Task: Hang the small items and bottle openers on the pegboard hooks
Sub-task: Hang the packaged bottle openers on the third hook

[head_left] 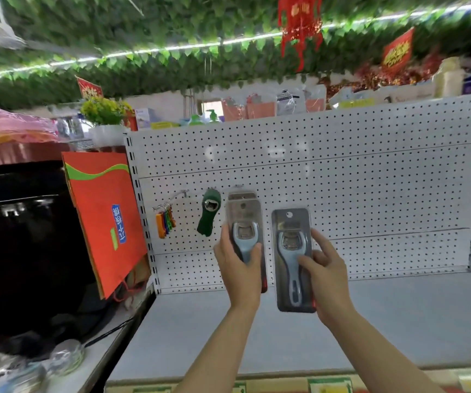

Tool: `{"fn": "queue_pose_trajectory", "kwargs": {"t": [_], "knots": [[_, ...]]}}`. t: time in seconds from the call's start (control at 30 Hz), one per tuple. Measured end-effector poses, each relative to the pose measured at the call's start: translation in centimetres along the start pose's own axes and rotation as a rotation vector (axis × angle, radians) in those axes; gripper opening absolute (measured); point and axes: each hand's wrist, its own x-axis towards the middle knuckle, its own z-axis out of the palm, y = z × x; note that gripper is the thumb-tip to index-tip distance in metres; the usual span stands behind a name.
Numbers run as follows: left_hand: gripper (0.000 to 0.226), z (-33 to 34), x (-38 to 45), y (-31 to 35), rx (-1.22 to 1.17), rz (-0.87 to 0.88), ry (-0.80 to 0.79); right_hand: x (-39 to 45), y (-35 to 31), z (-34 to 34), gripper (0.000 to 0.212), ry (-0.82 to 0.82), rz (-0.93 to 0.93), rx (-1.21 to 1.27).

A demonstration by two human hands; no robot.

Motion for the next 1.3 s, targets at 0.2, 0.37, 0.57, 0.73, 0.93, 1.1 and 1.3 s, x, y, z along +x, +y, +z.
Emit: {"fn": "queue_pose_trajectory", "kwargs": {"t": [0.2,0.37,0.57,0.73,0.93,1.1,1.3], "knots": [[0.076,0.9,1.8,0.1,0.009,0.027,-0.004,-0.1,-0.4,0.5,0.057,0.010,-0.014,0.007],[0.077,1.5,2.7,-0.3,0.085,0.039,0.005,0.7,-1.3,0.7,0.056,-0.008,-0.023,0.007],[0.076,2.5,3.1,-1.5,0.133,-0.024,0.003,1.4,-1.1,0.9,0.055,-0.024,-0.023,0.013],[0.079,3.4,3.9,-2.3,0.163,-0.041,-0.004,1.7,-1.0,0.9,0.055,-0.039,-0.013,0.025],[0.083,3.6,5.3,-3.3,0.282,-0.034,-0.039,2.2,-0.3,1.2,0.054,-0.053,0.009,0.022],[0.082,2.3,5.6,-3.5,0.336,0.007,-0.091,2.2,0.0,2.0,0.056,-0.077,0.016,0.010],[0.064,-0.7,6.0,-2.6,0.331,0.124,-0.155,2.7,-0.1,4.1,0.056,-0.106,0.006,0.027]]}}
